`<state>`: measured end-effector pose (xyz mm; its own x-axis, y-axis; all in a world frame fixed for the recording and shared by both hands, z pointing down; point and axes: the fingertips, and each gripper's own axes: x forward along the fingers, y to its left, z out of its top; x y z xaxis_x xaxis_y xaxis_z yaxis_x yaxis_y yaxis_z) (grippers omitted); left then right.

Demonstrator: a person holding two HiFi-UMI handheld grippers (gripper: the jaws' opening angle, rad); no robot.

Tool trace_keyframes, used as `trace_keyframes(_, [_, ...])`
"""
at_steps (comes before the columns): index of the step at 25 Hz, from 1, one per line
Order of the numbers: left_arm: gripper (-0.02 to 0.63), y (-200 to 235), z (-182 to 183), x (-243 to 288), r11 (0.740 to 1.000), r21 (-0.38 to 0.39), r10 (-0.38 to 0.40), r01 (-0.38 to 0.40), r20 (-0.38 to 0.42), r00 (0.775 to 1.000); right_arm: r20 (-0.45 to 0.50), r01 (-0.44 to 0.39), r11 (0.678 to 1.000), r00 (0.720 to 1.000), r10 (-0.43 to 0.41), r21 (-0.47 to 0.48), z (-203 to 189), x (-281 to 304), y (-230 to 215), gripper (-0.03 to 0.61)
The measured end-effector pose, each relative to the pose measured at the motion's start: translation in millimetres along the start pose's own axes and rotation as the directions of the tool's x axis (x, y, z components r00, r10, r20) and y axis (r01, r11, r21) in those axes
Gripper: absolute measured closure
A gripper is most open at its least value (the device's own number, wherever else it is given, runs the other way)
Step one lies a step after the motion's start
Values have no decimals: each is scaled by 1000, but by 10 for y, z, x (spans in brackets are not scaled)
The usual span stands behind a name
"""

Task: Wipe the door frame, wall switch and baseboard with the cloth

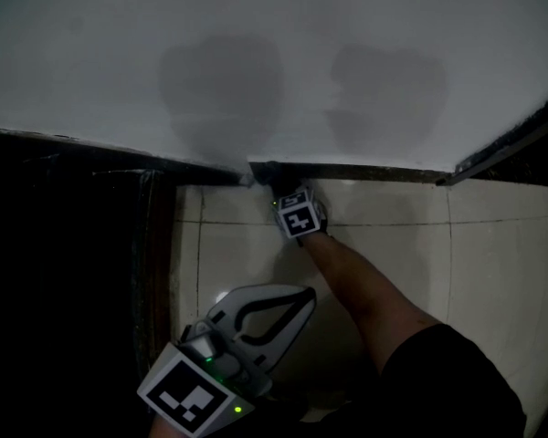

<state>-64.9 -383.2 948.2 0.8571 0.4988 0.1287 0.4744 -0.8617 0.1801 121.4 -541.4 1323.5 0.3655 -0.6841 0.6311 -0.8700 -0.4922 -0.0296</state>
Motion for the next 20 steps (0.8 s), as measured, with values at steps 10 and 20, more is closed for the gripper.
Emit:
trace_keyframes(10, [620,-32,-12,162,1000,11,-25,25,-11,1000,-26,64,998,998,-63,8,-157,-228,-473,488])
trace_keyframes(20, [620,-189,-27,393,997,48,-61,63,-45,997,-82,136,990,988,-132,48,-445,-551,-1080,488])
